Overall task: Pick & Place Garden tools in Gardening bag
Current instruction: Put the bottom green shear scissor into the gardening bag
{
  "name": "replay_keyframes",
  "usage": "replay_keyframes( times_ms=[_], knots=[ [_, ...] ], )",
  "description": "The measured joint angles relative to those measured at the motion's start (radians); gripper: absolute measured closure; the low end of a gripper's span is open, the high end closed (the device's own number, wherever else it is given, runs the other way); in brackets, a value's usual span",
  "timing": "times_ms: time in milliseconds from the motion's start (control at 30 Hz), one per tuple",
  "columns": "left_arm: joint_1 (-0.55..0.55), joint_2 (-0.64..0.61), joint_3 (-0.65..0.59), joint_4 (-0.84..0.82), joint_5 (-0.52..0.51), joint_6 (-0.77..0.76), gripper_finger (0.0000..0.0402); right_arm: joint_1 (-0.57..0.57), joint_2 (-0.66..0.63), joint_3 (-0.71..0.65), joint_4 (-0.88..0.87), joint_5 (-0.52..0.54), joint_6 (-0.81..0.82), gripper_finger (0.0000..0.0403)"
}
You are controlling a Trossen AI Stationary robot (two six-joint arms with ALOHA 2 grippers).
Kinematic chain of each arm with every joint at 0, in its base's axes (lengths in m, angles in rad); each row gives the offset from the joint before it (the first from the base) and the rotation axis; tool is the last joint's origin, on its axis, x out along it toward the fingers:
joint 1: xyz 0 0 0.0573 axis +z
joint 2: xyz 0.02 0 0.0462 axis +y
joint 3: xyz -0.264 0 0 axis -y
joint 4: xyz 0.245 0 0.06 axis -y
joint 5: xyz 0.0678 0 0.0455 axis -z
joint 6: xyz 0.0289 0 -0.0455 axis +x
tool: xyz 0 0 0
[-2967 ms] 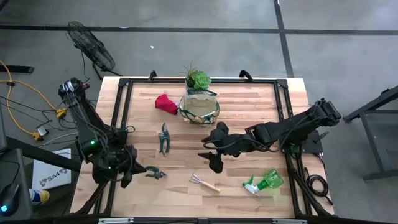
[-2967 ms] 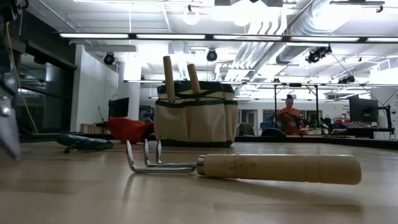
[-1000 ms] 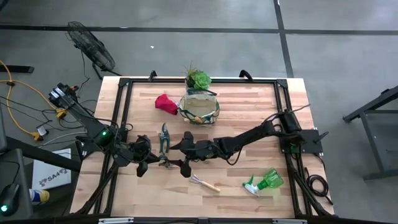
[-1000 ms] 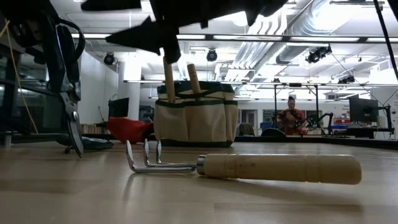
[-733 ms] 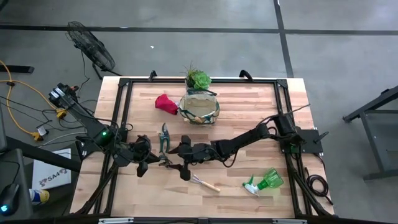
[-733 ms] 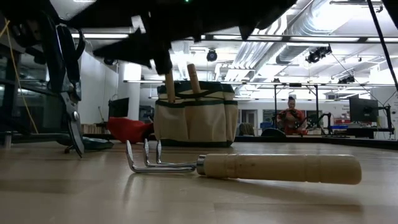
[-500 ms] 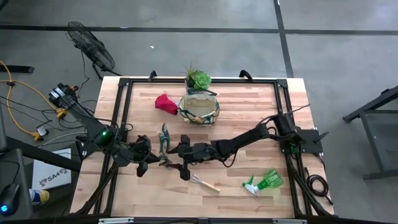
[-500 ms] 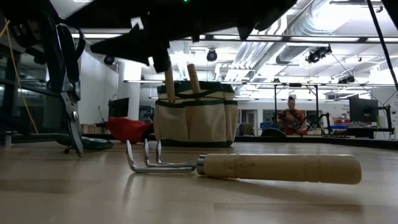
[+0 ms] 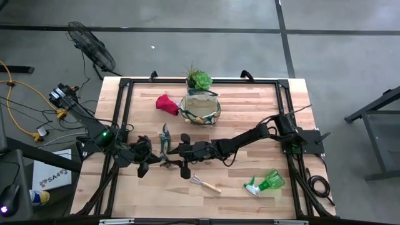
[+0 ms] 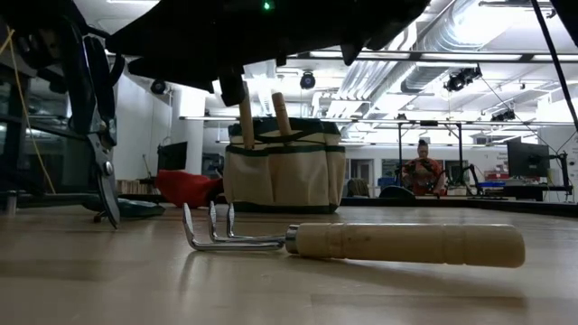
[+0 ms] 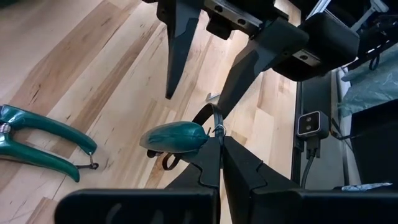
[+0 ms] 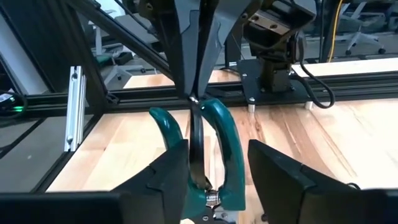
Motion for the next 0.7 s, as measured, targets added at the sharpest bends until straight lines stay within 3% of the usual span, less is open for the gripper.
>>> replay_keyframes(
  times_ms=[433, 600, 700],
  knots=[
    [0.0, 0.0, 0.0, 0.055, -0.021, 0.009, 0.0401, 0.001, 0.0, 0.0, 0.0, -0.014, 0.0, 0.0324],
    [0.0, 0.0, 0.0, 0.055, -0.022, 0.009, 0.0401, 0.001, 0.0, 0.0, 0.002, -0.055, 0.013, 0.0381],
    [0.0, 0.0, 0.0, 0.056, -0.022, 0.009, 0.0401, 0.005, -0.006, 0.0, -0.001, -0.051, 0.042, 0.0393]
  ],
)
